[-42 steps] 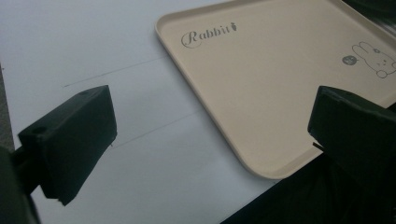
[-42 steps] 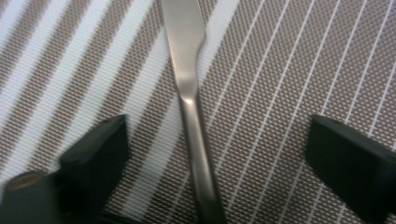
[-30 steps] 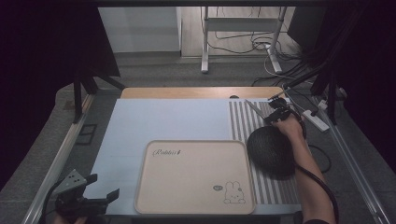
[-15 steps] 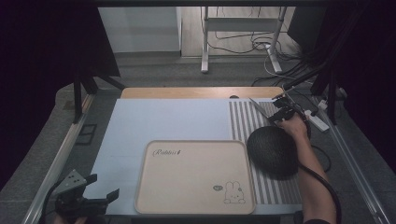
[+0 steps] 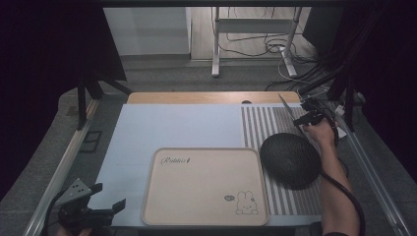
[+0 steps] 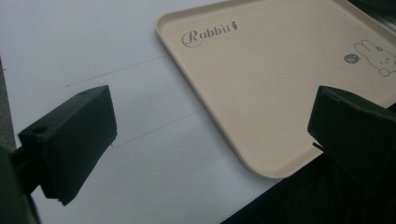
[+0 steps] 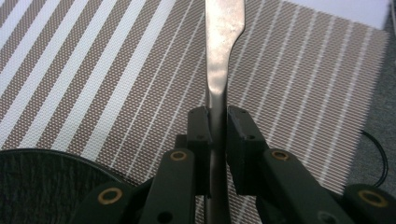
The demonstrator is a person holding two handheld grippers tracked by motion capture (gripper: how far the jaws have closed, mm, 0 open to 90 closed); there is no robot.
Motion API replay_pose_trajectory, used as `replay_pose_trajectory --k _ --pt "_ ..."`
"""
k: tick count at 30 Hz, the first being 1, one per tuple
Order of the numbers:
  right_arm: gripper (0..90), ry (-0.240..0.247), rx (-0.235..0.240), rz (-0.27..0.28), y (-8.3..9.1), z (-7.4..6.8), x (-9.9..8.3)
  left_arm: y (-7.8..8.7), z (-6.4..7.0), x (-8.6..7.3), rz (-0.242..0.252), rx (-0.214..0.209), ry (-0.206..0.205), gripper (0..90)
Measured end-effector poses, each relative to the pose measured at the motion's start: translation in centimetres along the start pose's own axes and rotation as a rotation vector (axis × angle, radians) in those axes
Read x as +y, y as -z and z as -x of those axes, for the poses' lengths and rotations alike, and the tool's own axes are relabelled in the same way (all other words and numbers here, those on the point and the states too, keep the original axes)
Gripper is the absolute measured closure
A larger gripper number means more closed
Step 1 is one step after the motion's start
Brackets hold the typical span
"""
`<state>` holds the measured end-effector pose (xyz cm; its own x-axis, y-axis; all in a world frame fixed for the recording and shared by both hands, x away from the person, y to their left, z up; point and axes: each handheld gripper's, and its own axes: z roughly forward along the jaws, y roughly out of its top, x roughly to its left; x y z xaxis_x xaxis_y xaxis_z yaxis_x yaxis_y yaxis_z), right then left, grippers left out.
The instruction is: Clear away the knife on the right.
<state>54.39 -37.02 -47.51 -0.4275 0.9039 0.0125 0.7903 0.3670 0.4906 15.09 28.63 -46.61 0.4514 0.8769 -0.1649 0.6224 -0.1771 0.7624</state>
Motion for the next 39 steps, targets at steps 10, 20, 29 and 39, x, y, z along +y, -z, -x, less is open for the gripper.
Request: replay_pose_trajectory --k 10,20,29,39 --pt "80.3 -0.032 -0.006 0.039 1.6 0.9 -0.2 0.0 0.0 0.0 -0.001 0.001 0.0 1.5" --pt "80.2 -0.032 0.024 0.065 3.7 0.4 -0.1 0.0 0.0 0.0 0.001 0.0 0.002 1.5" --pt "80.2 -0.017 0.066 0.069 4.9 -2.0 -0.8 0.0 0.0 0.0 0.002 0.002 0.001 1.5" --pt "80.2 0.043 0.109 0.055 5.5 -6.0 -2.1 0.1 0.0 0.0 0.006 0.002 0.002 1.5"
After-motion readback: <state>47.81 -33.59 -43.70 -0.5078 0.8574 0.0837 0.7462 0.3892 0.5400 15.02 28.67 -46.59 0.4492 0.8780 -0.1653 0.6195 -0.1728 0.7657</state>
